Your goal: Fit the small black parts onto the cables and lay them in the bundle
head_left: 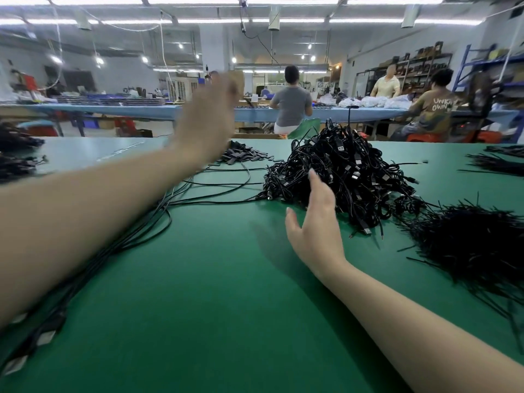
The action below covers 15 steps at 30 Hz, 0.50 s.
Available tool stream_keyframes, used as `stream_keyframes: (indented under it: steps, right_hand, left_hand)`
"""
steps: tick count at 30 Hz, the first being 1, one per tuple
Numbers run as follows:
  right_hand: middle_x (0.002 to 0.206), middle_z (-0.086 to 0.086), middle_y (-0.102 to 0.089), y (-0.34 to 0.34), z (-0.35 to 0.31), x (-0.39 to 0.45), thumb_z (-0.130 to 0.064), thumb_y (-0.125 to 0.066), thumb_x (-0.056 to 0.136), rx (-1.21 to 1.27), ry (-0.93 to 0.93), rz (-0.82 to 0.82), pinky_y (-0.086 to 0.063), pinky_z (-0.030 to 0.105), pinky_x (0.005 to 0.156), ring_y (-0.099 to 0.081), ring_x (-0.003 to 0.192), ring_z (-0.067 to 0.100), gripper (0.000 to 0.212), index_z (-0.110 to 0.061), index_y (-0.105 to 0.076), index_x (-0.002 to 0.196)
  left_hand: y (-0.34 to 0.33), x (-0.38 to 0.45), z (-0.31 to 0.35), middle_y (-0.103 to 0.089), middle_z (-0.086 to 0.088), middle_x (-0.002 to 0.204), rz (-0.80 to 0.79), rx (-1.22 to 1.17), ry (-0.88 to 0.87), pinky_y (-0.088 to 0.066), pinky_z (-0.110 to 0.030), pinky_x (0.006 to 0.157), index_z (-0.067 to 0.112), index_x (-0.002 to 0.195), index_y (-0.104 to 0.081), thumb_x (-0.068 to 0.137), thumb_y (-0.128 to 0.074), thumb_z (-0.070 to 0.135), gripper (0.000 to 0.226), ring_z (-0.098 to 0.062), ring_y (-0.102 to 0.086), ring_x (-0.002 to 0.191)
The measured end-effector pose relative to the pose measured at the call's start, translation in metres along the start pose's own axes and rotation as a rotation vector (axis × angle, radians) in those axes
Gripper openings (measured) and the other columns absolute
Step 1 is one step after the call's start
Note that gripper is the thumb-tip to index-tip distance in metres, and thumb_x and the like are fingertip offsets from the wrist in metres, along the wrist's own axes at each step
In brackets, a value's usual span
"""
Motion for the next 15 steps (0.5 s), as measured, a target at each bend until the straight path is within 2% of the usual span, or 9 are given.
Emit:
stream_keyframes:
  steps: [2,3,4,5,7,10,13,15]
  right_hand:
    - [0.152,0.005,-0.025,0.008,-0.002,0.002,-0.017,-0.057,0.091,0.058,0.054,0.135,-0.022,0.024,0.110,-0.024,0.140,0.015,0.072,-0.019,-0.017,0.151]
    - [0.148,0.005,-0.034,0.011,0.001,0.004,-0.015,-0.058,0.090,0.076,0.082,0.163,-0.026,0.026,0.111,-0.030,0.137,0.016,0.066,-0.017,-0.026,0.148]
    - [0.137,0.004,-0.047,0.014,0.005,0.006,-0.014,-0.056,0.090,0.093,0.088,0.165,-0.036,0.030,0.106,-0.042,0.127,0.017,0.054,-0.018,-0.039,0.141]
    - [0.123,0.001,-0.057,0.016,0.008,0.008,-0.016,-0.054,0.091,0.099,0.058,0.154,-0.044,0.034,0.094,-0.051,0.114,0.018,0.039,-0.020,-0.050,0.129]
    - [0.100,-0.004,-0.062,0.018,0.017,0.014,-0.017,-0.045,0.093,0.105,-0.059,0.139,-0.044,0.034,0.073,-0.056,0.093,0.016,0.018,-0.023,-0.058,0.105]
    - [0.085,-0.004,-0.061,0.025,0.034,0.024,-0.012,-0.037,0.092,0.193,-0.260,0.283,-0.038,0.031,0.065,-0.053,0.077,0.017,0.022,-0.026,-0.054,0.090]
    - [0.071,-0.001,-0.055,0.031,0.052,0.030,-0.009,-0.033,0.090,0.298,-0.524,0.413,-0.038,0.035,0.057,-0.046,0.059,0.018,0.027,-0.020,-0.057,0.095]
    - [0.068,-0.003,-0.053,0.030,0.058,0.031,-0.009,-0.032,0.088,0.315,-0.606,0.433,-0.037,0.034,0.056,-0.042,0.054,0.016,0.028,-0.019,-0.056,0.097]
  left_hand:
    - [-0.037,-0.044,0.031,-0.062,-0.012,0.086,-0.036,-0.078,-0.055,-0.047,-0.045,0.070,0.014,0.102,-0.052,0.099,-0.040,0.022,0.015,-0.031,-0.058,0.078]
    - [-0.056,-0.067,0.056,-0.064,-0.012,0.090,-0.138,-0.120,-0.101,-0.047,-0.045,0.074,0.013,0.103,-0.054,0.099,-0.042,0.023,0.016,-0.031,-0.058,0.083]
    - [-0.073,-0.084,0.074,-0.065,-0.010,0.094,-0.194,-0.191,-0.121,-0.045,-0.044,0.078,0.013,0.103,-0.054,0.098,-0.043,0.022,0.015,-0.031,-0.057,0.088]
    - [-0.082,-0.091,0.083,-0.064,-0.007,0.095,-0.191,-0.275,-0.085,-0.044,-0.044,0.081,0.013,0.101,-0.054,0.097,-0.045,0.020,0.012,-0.029,-0.055,0.091]
    - [-0.100,-0.092,0.076,-0.062,0.001,0.093,-0.177,-0.441,0.040,-0.043,-0.041,0.080,0.016,0.101,-0.053,0.097,-0.048,0.022,0.008,-0.023,-0.053,0.091]
    - [-0.110,-0.119,0.058,-0.058,0.014,0.079,-0.273,-0.508,0.105,-0.045,-0.035,0.070,0.026,0.101,-0.051,0.098,-0.049,0.032,0.008,-0.016,-0.055,0.077]
    - [-0.107,-0.122,0.028,-0.061,0.017,0.063,-0.407,-0.595,0.191,-0.047,-0.026,0.063,0.034,0.084,-0.060,0.094,-0.056,0.035,0.011,-0.005,-0.055,0.060]
    - [-0.103,-0.118,0.015,-0.065,0.017,0.062,-0.476,-0.709,0.250,-0.049,-0.022,0.060,0.034,0.078,-0.066,0.089,-0.066,0.030,0.011,-0.001,-0.055,0.055]
Point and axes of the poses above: each hand's wrist, its own x-axis towards the middle knuckle, its own y-axis out of the back of the hand, z = x × y, the point moved 1 cm from there along x, towards the middle knuckle
